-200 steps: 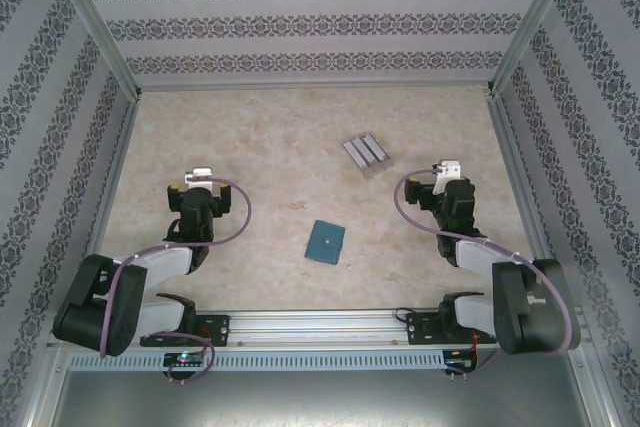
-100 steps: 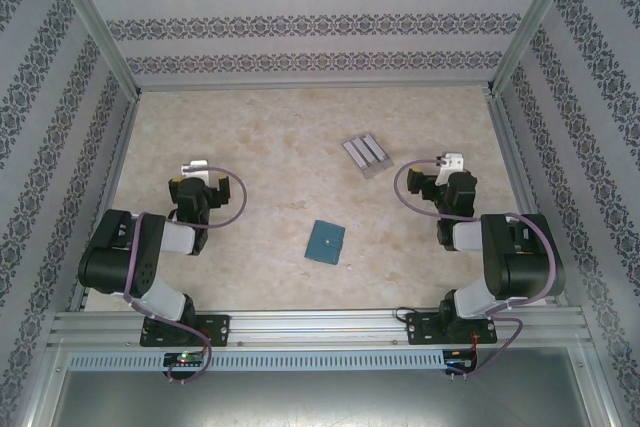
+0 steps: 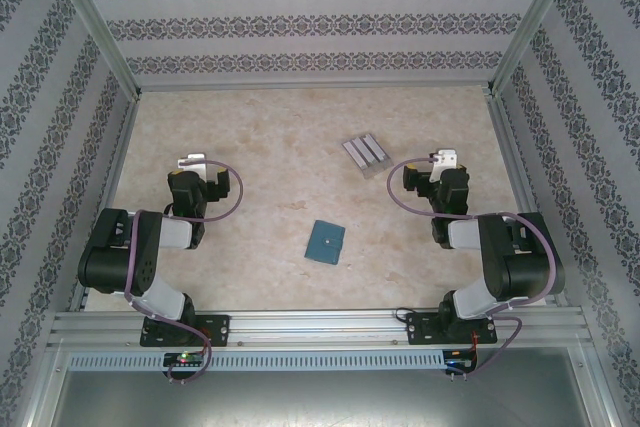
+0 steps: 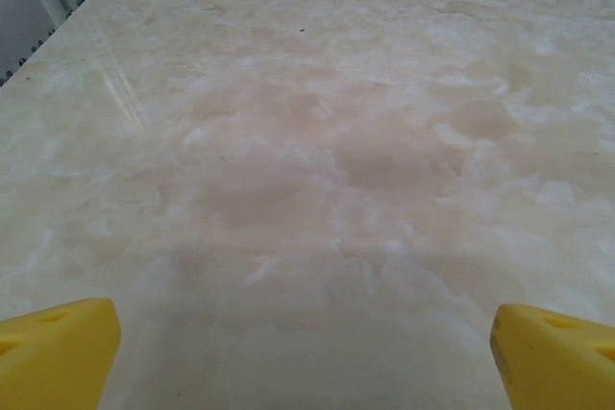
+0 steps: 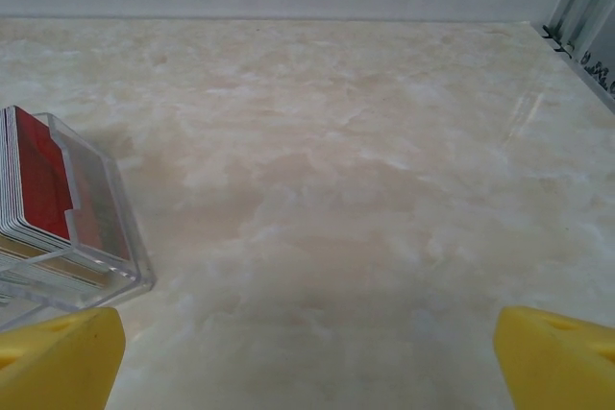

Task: Put the credit cards into the card holder
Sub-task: Reset both arms

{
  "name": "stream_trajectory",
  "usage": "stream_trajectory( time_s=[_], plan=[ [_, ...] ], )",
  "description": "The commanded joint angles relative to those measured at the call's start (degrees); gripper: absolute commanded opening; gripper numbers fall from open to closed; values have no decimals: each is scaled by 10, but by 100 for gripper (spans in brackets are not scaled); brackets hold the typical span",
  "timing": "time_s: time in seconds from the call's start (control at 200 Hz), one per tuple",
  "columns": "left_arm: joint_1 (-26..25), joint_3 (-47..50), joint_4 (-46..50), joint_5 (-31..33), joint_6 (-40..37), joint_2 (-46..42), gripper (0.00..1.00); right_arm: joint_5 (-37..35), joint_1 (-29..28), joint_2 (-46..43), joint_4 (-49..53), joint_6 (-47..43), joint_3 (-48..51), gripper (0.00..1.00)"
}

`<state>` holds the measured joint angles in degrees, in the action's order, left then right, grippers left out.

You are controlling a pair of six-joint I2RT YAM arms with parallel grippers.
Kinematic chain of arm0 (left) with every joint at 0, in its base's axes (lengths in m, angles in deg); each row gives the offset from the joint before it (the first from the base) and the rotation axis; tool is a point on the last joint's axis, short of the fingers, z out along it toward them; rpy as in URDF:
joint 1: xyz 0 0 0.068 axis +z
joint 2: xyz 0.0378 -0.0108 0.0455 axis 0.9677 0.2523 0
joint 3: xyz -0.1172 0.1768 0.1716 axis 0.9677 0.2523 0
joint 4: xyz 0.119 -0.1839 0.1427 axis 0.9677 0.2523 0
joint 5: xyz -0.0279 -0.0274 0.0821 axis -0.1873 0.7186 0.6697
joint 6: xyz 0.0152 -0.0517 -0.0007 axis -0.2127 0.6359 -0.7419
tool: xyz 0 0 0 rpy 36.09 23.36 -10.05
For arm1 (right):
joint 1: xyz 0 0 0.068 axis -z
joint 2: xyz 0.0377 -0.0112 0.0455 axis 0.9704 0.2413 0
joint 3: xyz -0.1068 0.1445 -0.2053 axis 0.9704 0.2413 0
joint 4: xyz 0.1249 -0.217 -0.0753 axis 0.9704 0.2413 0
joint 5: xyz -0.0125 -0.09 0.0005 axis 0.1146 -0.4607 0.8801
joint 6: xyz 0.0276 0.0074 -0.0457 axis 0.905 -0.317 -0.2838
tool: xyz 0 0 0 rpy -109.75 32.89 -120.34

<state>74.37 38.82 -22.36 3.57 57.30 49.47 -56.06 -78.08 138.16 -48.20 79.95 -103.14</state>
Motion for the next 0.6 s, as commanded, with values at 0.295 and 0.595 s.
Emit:
stream_trajectory(
  time_s=[0.295,0.595],
  plan=[
    [3,-6,6,-6,10,-6,100,-12,-7,-10,5,-10,-12,98],
    [2,-6,6,-5,10,-6,100,-5,-4,-13,-1,-10,-7,98]
  ],
)
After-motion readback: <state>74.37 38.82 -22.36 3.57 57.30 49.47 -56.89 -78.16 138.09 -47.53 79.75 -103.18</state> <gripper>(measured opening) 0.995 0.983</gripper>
